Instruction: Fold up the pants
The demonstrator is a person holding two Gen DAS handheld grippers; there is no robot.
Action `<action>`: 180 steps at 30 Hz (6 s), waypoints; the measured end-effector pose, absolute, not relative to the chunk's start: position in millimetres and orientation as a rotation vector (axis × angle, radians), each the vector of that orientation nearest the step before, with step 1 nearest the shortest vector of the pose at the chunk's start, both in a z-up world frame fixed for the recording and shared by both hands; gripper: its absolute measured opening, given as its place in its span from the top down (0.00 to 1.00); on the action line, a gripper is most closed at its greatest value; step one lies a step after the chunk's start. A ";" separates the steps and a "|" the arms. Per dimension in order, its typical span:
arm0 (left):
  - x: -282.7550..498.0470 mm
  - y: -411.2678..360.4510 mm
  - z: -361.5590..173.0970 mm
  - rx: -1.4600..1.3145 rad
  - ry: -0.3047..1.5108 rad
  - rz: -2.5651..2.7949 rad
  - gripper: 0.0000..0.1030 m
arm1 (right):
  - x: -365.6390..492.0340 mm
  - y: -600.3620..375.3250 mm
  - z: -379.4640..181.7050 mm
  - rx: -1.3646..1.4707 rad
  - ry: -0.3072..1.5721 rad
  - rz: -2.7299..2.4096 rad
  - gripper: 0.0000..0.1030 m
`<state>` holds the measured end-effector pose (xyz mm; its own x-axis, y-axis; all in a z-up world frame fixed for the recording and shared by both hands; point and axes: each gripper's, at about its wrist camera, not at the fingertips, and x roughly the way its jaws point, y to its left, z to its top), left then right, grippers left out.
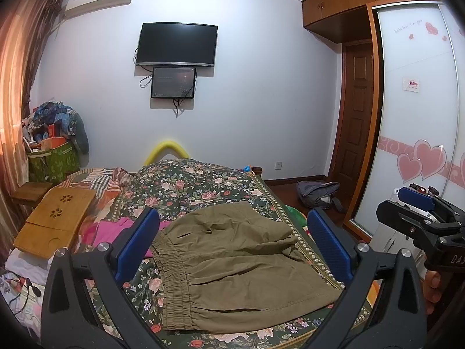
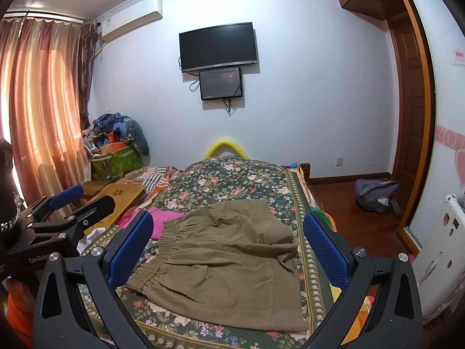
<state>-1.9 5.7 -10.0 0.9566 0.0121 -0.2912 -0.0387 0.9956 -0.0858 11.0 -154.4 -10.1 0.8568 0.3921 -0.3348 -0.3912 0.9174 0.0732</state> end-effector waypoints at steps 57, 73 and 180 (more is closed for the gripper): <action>2.3 -6.1 -1.9 -0.077 0.306 0.024 0.00 | 13.1 -149.1 -12.7 -0.002 0.361 0.416 0.00; 29.3 12.7 -12.6 -0.117 0.366 0.050 0.00 | 27.4 -150.8 -23.0 -0.014 0.388 0.400 0.00; 245.5 196.4 -99.9 -0.158 0.706 -0.012 0.94 | 302.6 -153.0 -37.9 0.017 0.645 0.640 0.95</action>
<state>245.5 196.4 -99.9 0.7613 -0.0645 -0.6451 -0.0423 0.9880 -0.1487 302.6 -153.0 -37.9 0.6148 0.5611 -0.5543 -0.5506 0.8085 0.2077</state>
